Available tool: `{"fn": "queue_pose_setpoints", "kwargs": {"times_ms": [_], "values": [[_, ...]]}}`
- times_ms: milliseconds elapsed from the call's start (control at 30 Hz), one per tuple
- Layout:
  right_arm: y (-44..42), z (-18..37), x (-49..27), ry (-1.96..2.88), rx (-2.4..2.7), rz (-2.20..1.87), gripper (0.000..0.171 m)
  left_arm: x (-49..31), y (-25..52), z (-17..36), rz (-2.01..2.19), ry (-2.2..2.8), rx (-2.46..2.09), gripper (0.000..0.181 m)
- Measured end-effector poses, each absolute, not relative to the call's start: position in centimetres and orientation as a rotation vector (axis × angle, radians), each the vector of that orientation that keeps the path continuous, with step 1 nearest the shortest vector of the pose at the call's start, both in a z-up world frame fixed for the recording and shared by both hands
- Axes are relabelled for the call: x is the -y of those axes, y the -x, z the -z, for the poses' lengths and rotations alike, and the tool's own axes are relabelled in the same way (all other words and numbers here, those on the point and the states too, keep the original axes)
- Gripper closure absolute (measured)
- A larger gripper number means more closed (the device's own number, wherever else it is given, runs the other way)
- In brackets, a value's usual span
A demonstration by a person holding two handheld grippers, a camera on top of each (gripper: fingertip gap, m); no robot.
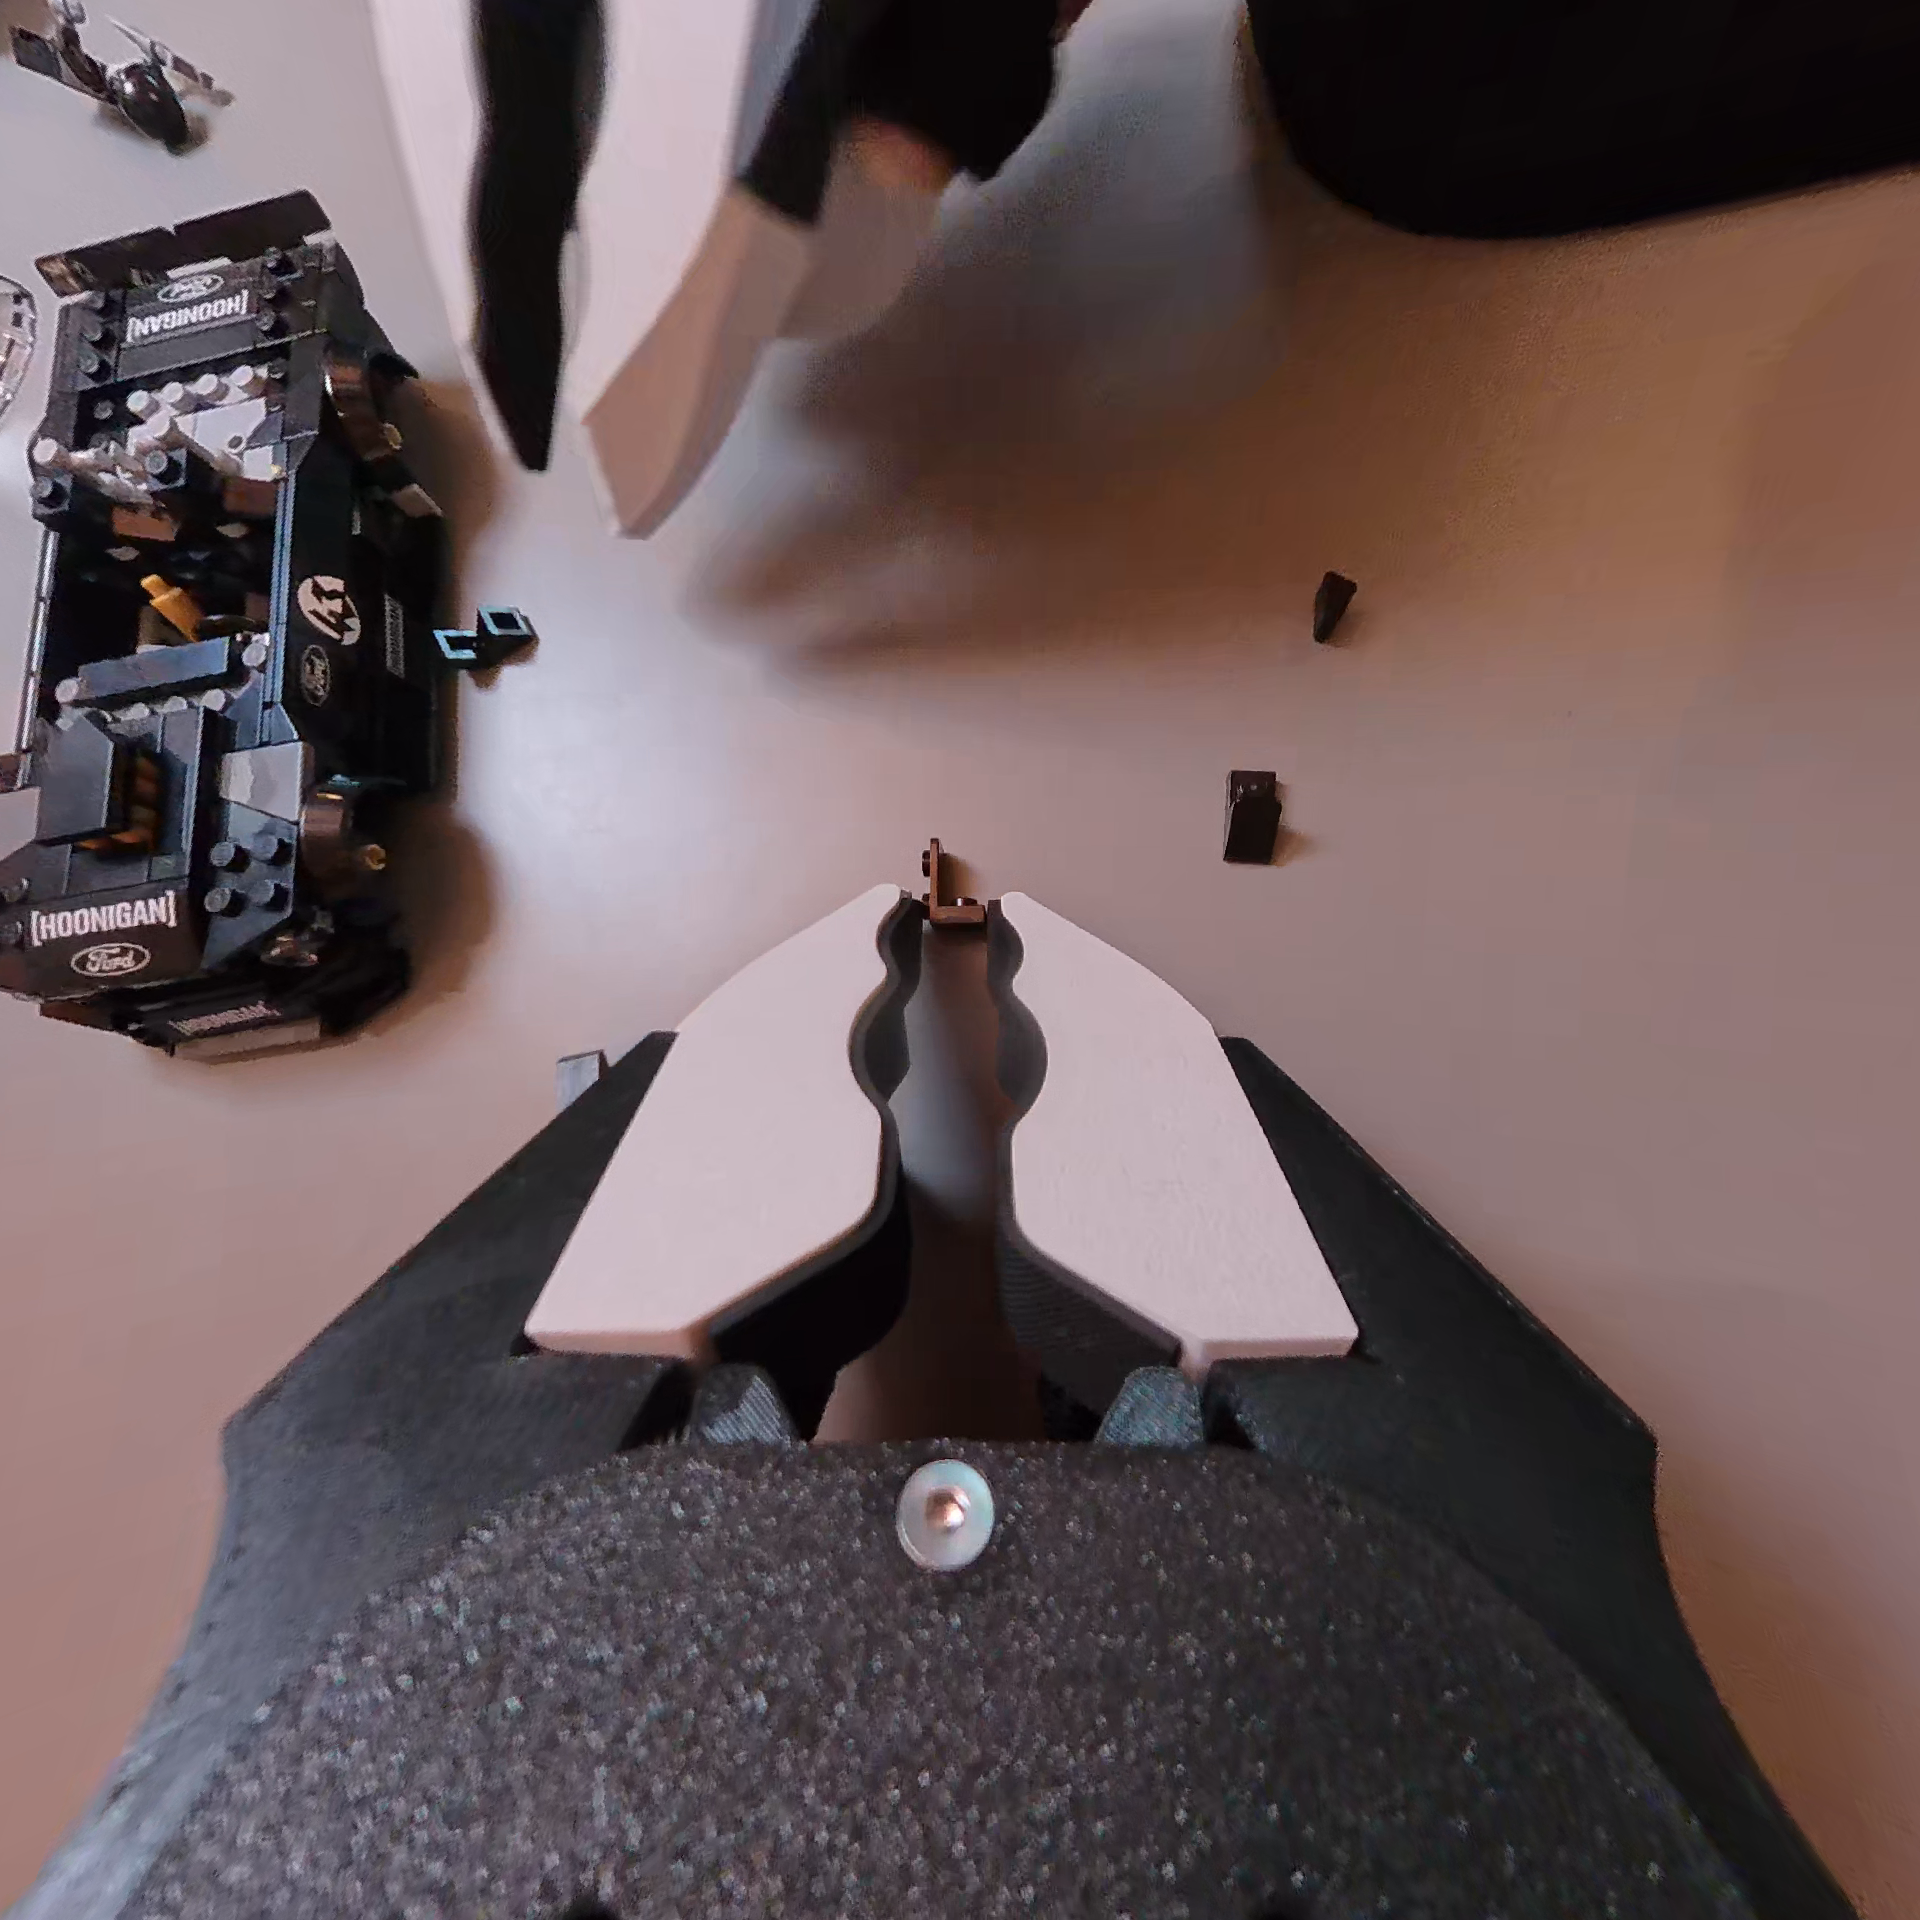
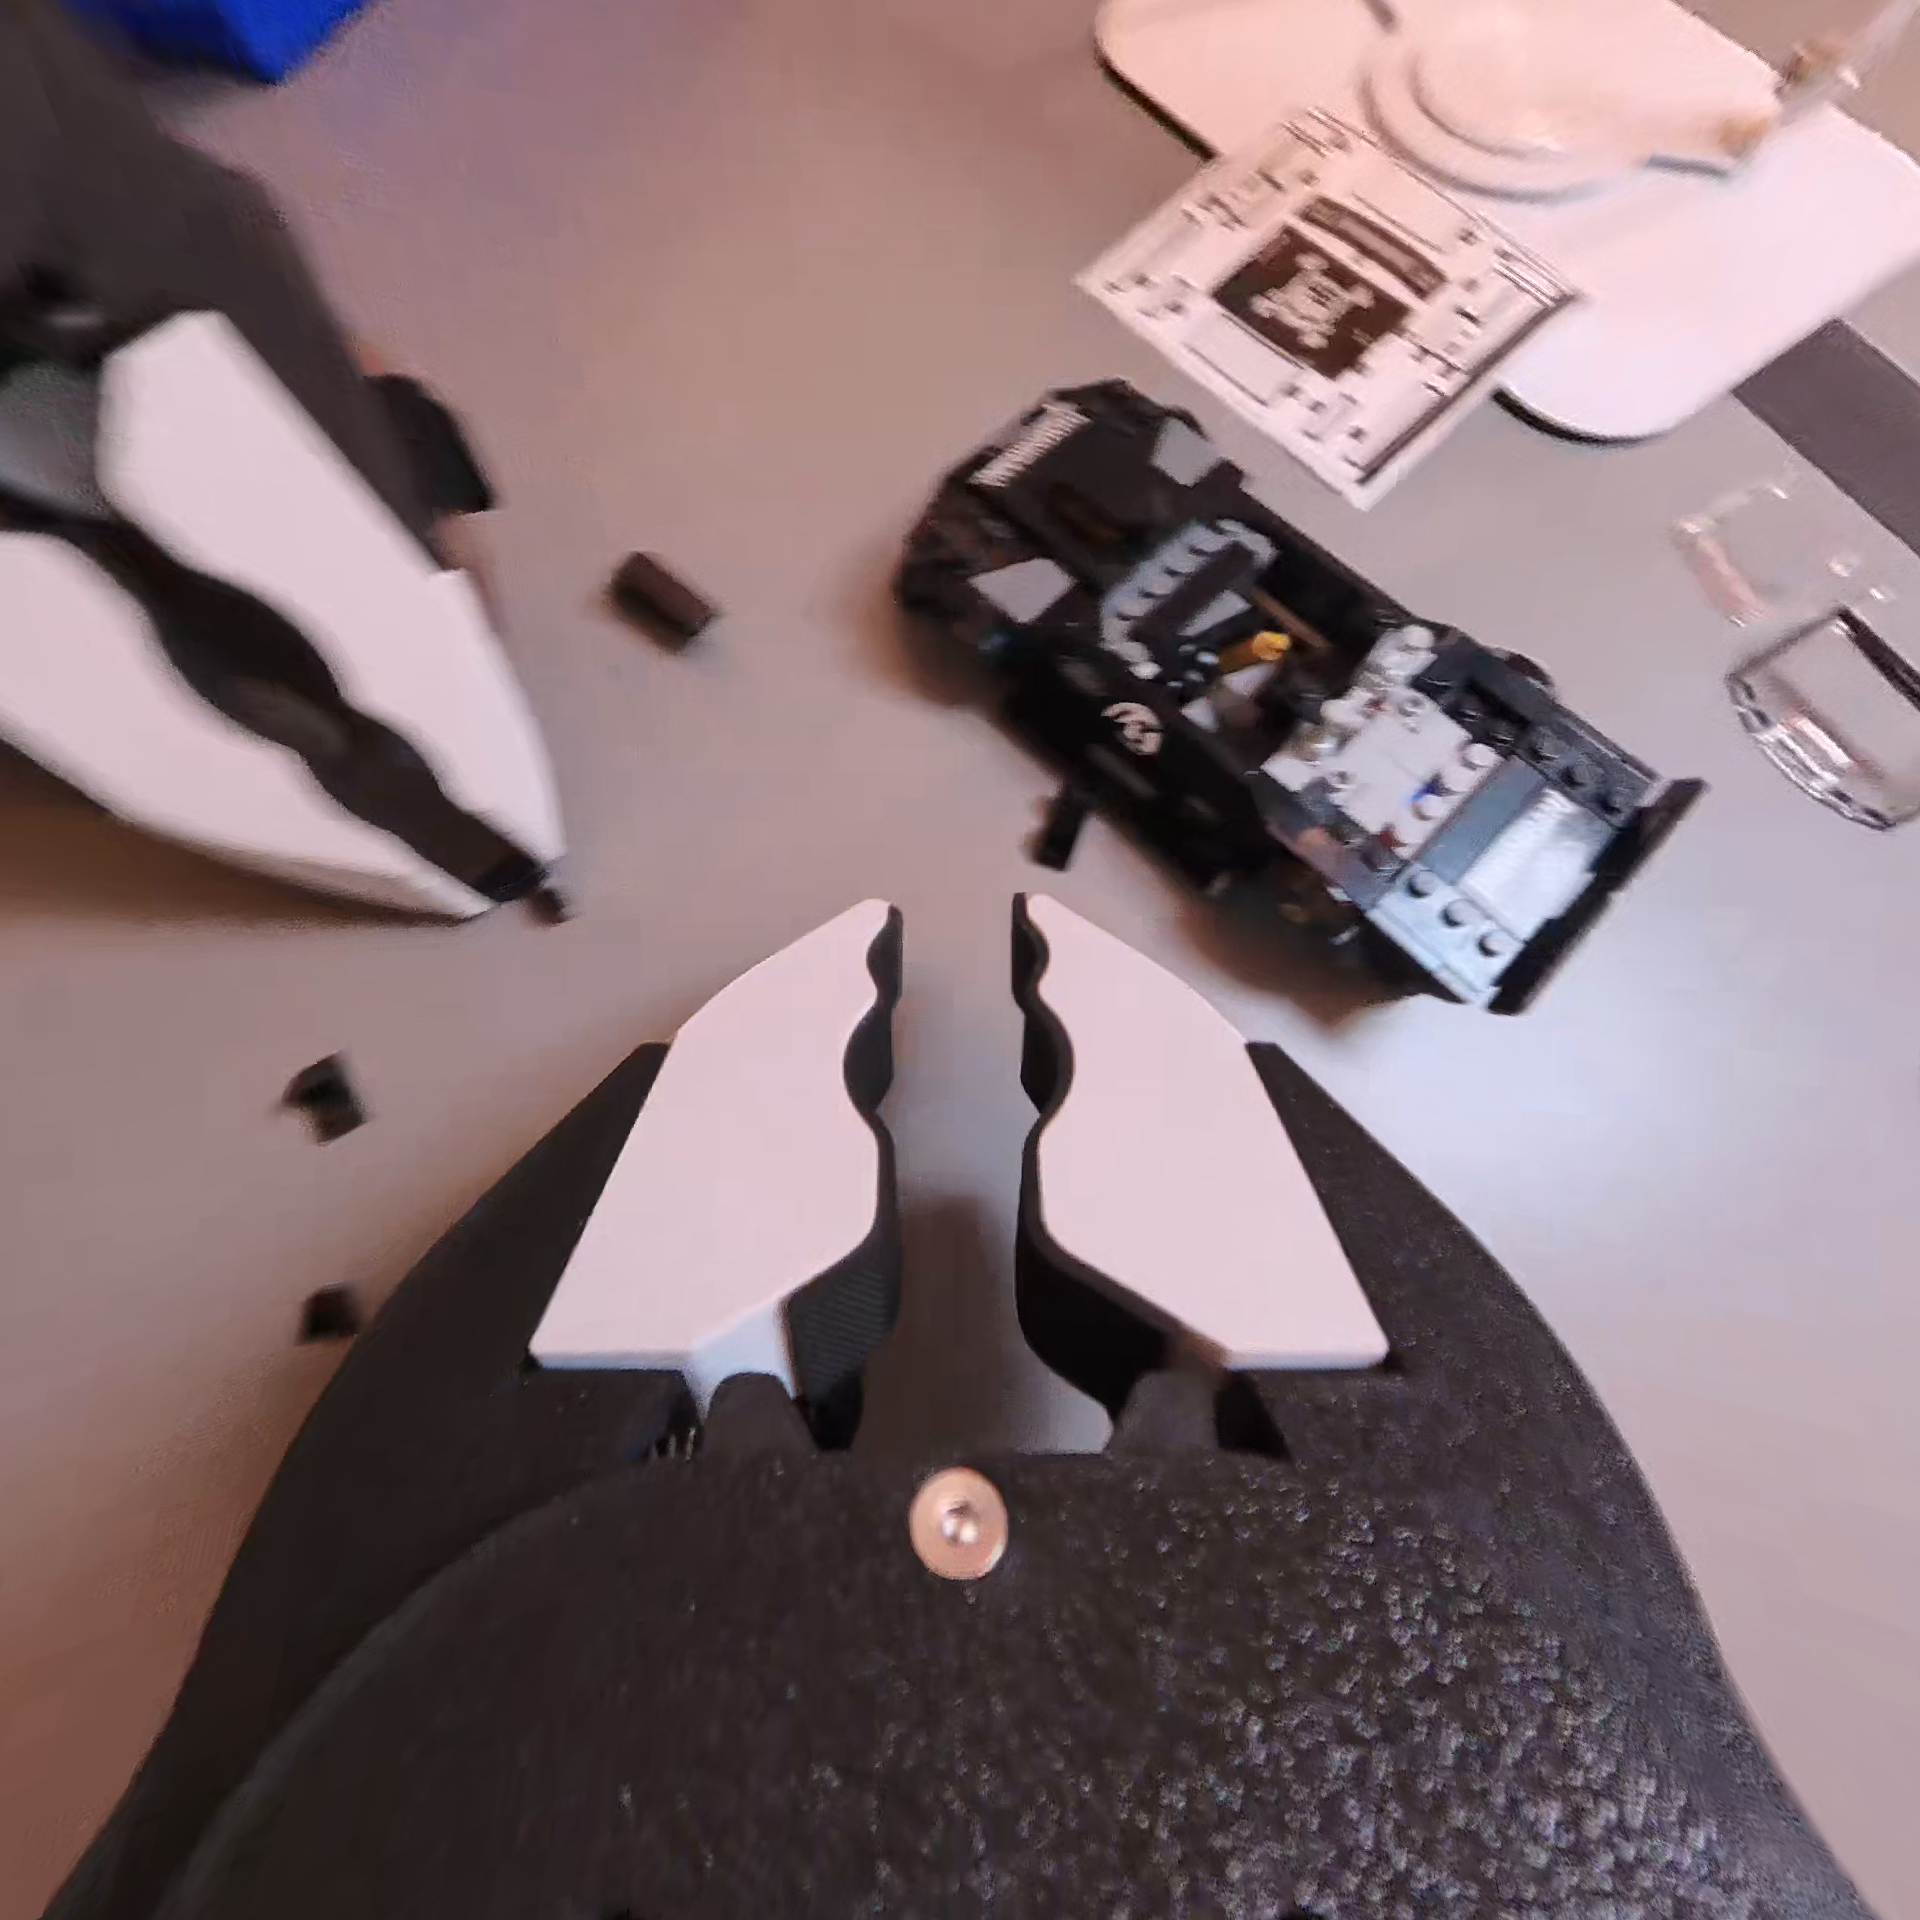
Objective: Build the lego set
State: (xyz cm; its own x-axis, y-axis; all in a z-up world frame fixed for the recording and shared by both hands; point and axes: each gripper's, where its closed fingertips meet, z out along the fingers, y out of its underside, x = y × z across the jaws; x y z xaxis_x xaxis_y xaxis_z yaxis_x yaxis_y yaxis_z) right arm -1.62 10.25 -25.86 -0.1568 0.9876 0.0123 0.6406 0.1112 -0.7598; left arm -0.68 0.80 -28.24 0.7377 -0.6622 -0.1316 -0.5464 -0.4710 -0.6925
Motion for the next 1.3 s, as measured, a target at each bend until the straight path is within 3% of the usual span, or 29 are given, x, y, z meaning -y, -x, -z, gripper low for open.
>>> {"fn": "queue_pose_setpoints", "kwargs": {"times_ms": [200, 333, 533, 867, 1300], "values": [[4.0, 28.0, -11.6, 1.640, 1.885, -0.726, 0.150, -1.1, 0.9, 28.2, 0.159, 2.171, -0.903, 0.169], [3.8, 28.1, -11.2, 1.585, 1.938, -0.685, 0.163, -1.0, 1.0, 28.2, 0.162, 2.172, -0.894, 0.169], [1.2, 26.8, -9.3, 1.469, 2.012, -0.759, 0.150, -0.6, 0.8, 27.8, 0.226, 2.158, -0.869, 0.169], [-2.0, 19.8, 0.9, 0.805, 2.090, -1.231, 0.156, 0.9, -1.9, 19.0, 1.159, 1.771, -0.493, 0.169], [-2.1, 17.0, 2.6, 0.692, 1.988, -1.359, 0.164, 2.7, -3.0, 16.8, 1.536, 1.608, -0.454, 0.170]]}}
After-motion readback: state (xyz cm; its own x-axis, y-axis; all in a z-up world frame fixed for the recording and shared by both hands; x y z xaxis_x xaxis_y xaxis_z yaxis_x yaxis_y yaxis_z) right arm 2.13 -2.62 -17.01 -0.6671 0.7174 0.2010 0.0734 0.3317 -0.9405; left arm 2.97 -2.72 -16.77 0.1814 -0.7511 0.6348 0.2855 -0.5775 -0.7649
